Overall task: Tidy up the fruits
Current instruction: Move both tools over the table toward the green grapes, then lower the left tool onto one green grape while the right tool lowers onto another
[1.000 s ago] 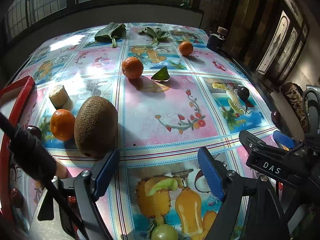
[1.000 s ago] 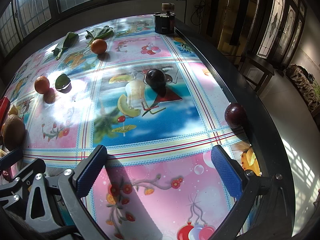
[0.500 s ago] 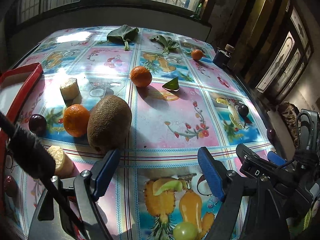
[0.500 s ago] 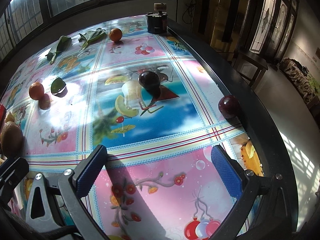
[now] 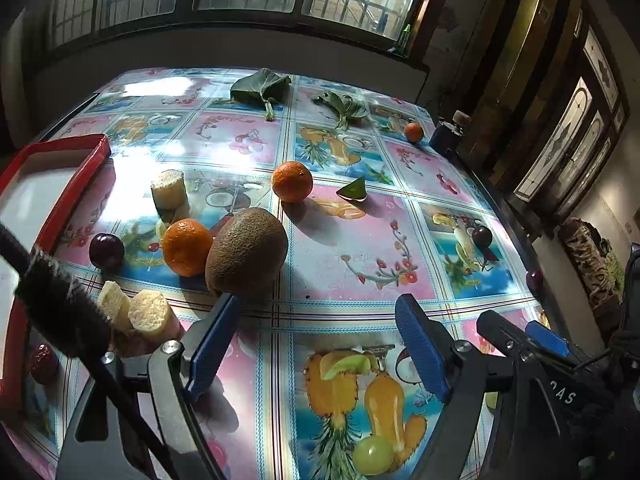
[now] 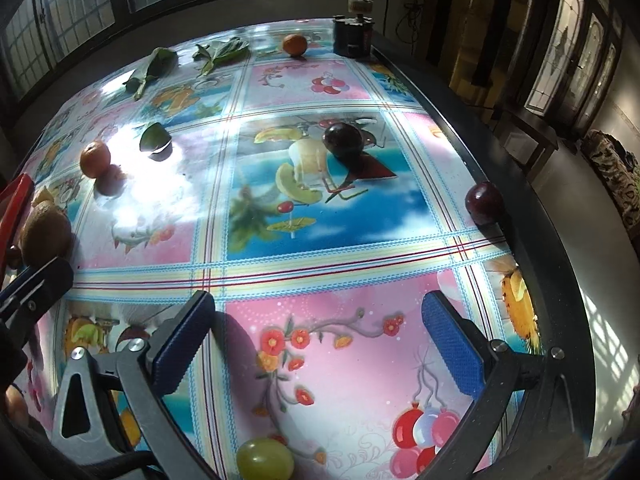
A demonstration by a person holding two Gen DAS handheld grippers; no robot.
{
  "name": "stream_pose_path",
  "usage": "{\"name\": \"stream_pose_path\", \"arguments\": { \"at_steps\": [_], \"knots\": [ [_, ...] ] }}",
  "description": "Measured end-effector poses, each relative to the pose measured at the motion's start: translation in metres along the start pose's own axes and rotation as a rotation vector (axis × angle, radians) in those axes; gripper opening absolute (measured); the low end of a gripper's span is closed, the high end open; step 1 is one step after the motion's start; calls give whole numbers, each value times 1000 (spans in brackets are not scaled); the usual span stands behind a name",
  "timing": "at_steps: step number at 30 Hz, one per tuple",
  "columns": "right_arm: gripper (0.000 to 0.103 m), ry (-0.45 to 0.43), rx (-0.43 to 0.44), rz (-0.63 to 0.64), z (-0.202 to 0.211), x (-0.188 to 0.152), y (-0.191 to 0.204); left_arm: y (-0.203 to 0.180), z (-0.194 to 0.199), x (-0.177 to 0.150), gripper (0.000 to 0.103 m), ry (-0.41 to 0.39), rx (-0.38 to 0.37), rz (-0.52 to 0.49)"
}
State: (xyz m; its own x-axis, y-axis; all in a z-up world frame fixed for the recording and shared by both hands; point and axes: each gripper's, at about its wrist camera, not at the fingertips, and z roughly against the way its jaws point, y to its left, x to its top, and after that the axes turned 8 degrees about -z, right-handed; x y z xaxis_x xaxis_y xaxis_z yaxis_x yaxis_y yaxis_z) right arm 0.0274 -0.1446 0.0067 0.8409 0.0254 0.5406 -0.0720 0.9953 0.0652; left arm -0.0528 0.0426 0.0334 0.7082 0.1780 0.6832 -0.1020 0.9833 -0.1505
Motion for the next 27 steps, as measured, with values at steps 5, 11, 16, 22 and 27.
{"name": "stream_pose_path", "arguments": {
  "at_steps": [5, 11, 16, 22, 27],
  "knots": [
    [102, -87, 328, -288, 43, -18, -28, 14, 48, -18, 80, -13, 29, -56],
    [102, -53, 467, -320, 80, -31, -2, 47, 76, -45, 80, 59, 80, -41],
    [102, -87, 347, -195, 111, -38, 27, 63, 85, -61, 80, 118, 130, -56],
    [102, -5, 176, -59, 115, -56, 57, 68, 98, -63, 80, 110, 122, -82],
    [102, -58, 68, 25, 122, -77, 68, 59, 92, -64, 80, 119, 106, -63]
  ]
}}
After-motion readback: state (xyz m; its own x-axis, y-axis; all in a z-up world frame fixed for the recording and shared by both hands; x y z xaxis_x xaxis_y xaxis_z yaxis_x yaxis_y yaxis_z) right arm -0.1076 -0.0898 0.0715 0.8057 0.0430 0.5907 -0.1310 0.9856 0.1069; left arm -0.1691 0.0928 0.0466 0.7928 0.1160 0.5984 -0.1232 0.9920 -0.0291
